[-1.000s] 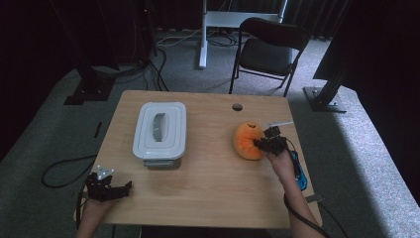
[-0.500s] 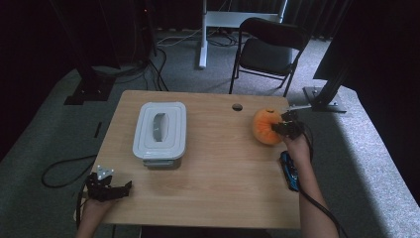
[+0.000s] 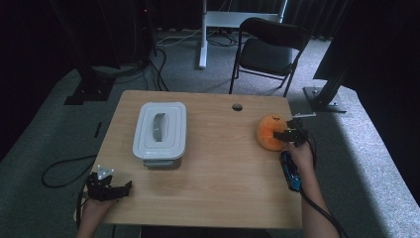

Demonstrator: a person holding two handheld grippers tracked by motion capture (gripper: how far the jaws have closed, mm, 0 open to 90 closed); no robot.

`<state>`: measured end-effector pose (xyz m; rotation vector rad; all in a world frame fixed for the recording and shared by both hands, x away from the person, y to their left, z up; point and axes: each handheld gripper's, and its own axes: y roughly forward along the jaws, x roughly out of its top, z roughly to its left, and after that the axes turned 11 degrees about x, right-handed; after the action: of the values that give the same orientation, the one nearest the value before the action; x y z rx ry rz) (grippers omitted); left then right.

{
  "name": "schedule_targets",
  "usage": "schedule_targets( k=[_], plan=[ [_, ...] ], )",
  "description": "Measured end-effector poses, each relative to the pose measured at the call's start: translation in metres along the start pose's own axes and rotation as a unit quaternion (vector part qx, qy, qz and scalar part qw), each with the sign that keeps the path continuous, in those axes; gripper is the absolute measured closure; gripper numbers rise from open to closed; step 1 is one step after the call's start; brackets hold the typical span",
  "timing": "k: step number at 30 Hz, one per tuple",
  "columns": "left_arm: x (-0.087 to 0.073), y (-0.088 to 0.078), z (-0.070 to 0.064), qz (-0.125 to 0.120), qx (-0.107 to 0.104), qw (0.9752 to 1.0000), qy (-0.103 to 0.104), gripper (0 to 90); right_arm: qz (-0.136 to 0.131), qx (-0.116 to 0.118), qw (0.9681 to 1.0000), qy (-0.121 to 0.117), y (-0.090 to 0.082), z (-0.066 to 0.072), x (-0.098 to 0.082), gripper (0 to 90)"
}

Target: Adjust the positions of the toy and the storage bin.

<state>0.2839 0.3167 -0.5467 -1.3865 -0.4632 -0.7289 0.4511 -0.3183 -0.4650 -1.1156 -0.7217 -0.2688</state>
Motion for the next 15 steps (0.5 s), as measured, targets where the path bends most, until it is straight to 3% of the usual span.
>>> schedule_targets(
  k=[3, 5, 6, 8, 10, 12, 14, 15],
  plan=[
    [0.0, 0.0, 0.0, 0.0, -0.001, 1.0, 0.001, 0.3, -0.005, -0.002, 1.0, 0.001, -0.004, 0.0, -0.001, 40.1],
    [0.0, 0.0, 0.0, 0.0, -0.001, 1.0, 0.002, 0.3, -0.013, 0.002, 0.9999, 0.009, -0.006, 0.0, -0.002, 37.8],
    [0.0, 0.0, 0.0, -0.002, -0.007, 1.0, -0.002, 0.3, -0.025, -0.006, 0.9996, 0.012, -0.01, 0.001, -0.003, 25.7],
    [-0.001, -0.001, 0.001, -0.004, -0.013, 0.9999, -0.01, 0.3, -0.021, -0.003, 0.9998, 0.001, -0.012, 0.003, -0.005, 13.2],
    [-0.001, -0.001, 0.002, -0.005, -0.016, 0.9997, -0.014, 0.3, -0.02, 0.0, 0.9998, -0.004, -0.013, 0.005, -0.006, 13.5],
    [-0.001, -0.002, 0.002, -0.003, -0.015, 0.9998, -0.015, 0.3, -0.025, 0.001, 0.9994, -0.025, -0.017, 0.011, -0.009, 12.3],
    [0.0, -0.003, 0.001, 0.004, -0.005, 1.0, -0.005, 0.3, -0.03, 0.009, 0.999, -0.031, -0.02, 0.014, -0.009, 12.3],
    [0.001, -0.005, 0.002, -0.002, -0.006, 1.0, -0.007, 0.3, -0.041, 0.008, 0.9979, -0.049, -0.025, 0.021, -0.008, 12.3]
  ],
)
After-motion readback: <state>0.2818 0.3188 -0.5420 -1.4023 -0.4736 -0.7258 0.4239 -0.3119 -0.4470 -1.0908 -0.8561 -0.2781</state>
